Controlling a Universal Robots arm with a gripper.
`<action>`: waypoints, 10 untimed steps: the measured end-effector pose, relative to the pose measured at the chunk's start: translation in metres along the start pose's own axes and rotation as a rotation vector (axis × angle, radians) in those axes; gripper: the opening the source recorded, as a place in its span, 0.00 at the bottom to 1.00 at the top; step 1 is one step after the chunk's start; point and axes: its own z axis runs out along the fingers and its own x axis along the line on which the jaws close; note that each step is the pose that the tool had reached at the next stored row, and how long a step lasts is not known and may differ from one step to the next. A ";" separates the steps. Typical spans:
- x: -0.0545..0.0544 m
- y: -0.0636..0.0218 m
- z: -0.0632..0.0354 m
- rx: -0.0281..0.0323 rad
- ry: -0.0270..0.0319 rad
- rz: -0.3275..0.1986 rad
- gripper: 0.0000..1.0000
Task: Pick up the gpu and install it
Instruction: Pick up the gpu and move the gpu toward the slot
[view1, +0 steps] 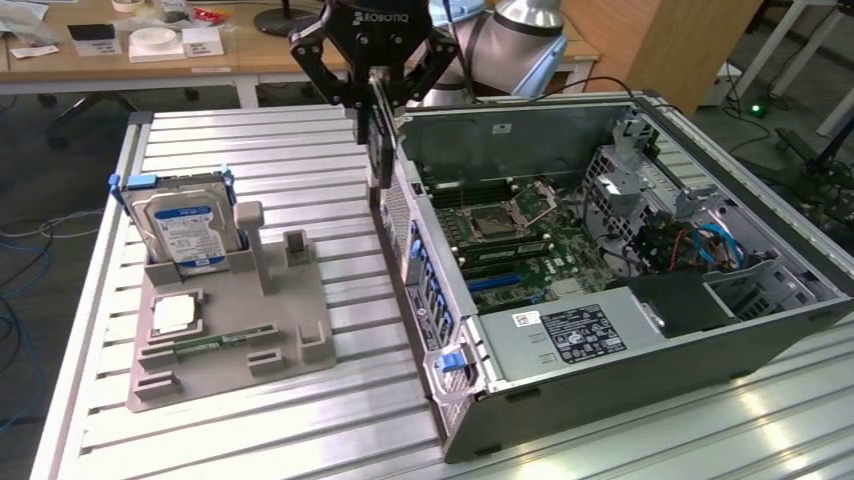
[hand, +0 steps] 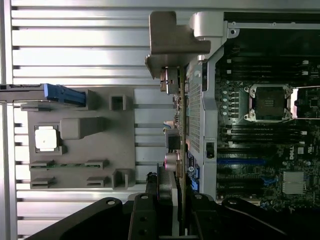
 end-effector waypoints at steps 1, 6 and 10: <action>-0.002 0.0000 0.0000 0.0000 0.0000 0.000 0.28; -0.009 0.0001 -0.0001 0.0000 0.0000 0.000 0.28; -0.017 0.0003 -0.0001 0.0000 0.0000 0.000 0.28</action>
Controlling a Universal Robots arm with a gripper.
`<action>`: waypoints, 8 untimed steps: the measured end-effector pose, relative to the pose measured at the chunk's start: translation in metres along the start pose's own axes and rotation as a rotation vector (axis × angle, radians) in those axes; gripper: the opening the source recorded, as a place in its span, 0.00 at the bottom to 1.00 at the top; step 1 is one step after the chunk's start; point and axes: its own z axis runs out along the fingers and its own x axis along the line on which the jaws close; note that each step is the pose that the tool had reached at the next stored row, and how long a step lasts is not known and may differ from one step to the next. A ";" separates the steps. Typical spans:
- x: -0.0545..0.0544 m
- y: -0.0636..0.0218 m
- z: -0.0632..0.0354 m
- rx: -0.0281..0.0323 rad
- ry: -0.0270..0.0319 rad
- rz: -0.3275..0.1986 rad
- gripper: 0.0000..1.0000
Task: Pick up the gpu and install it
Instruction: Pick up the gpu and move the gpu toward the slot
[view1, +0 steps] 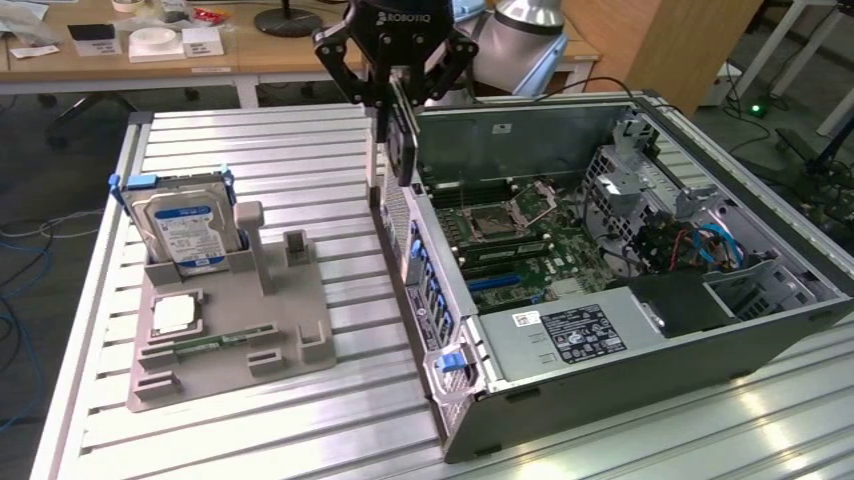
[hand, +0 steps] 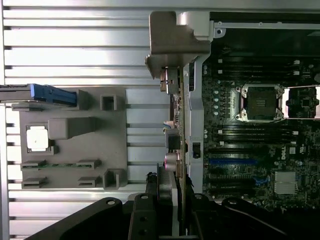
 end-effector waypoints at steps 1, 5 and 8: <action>-0.002 0.0001 0.0000 0.0000 0.0000 0.000 0.28; -0.010 0.0002 0.0000 0.0000 0.0000 0.000 0.28; -0.015 0.0002 0.0000 0.0000 0.0000 0.000 0.28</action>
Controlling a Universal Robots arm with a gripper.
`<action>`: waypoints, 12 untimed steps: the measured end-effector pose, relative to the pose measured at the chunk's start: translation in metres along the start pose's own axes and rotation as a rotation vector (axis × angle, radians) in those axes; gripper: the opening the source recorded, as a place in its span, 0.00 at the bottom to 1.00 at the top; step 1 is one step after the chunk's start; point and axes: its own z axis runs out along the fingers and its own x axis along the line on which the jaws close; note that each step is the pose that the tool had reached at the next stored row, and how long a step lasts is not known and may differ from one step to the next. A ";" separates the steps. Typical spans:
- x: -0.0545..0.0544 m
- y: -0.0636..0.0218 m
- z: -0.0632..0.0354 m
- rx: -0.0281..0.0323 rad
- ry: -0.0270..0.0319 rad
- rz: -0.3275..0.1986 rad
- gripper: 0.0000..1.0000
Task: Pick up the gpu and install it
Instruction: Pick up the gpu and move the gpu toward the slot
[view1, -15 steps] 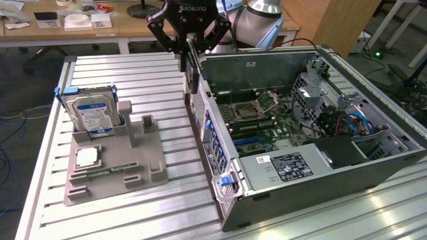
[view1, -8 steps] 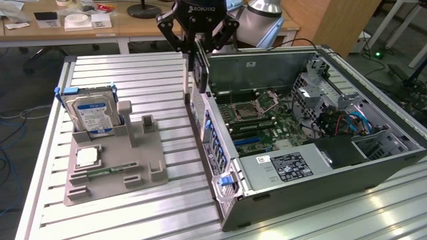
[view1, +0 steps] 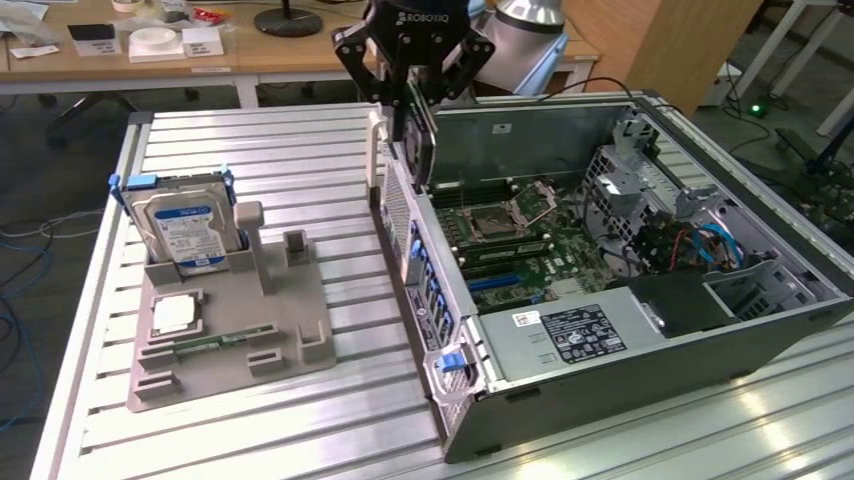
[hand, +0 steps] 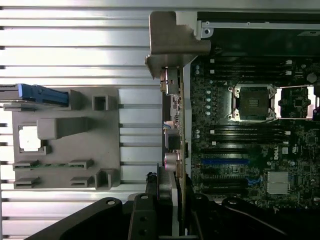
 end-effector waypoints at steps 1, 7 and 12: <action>-0.002 0.0000 0.0000 0.0001 0.0001 0.000 0.28; -0.012 0.0002 -0.0001 0.0001 0.0001 0.000 0.28; -0.021 0.0003 -0.0001 0.0000 0.0001 0.000 0.28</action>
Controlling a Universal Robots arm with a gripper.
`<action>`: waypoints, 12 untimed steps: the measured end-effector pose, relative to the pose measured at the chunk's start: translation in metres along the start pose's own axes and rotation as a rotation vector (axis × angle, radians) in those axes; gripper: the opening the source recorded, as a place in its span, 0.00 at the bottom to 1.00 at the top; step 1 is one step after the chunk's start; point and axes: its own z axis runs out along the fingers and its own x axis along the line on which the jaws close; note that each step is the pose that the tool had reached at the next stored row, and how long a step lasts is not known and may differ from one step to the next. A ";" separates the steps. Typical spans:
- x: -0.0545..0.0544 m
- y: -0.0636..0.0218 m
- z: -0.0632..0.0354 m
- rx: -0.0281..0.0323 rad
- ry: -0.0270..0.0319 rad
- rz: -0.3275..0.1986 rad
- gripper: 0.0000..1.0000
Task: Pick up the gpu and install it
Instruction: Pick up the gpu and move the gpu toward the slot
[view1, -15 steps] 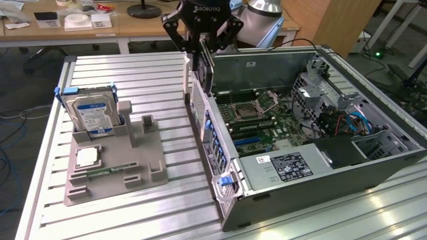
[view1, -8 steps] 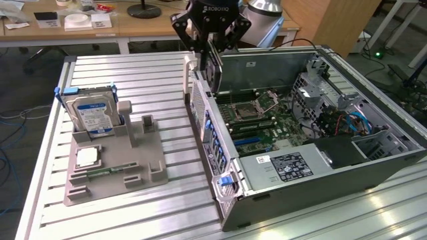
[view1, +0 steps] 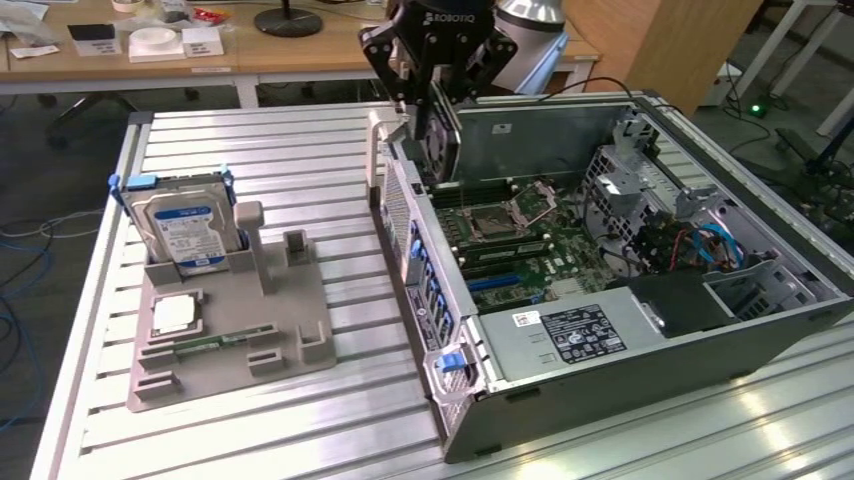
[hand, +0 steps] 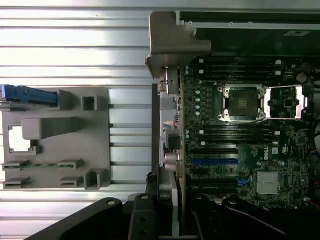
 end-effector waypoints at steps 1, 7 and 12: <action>-0.002 0.0000 0.0000 0.0000 0.0000 0.000 0.28; -0.010 0.0002 0.0000 0.0000 0.0000 0.000 0.28; -0.018 0.0002 0.0001 0.0000 0.0000 0.000 0.28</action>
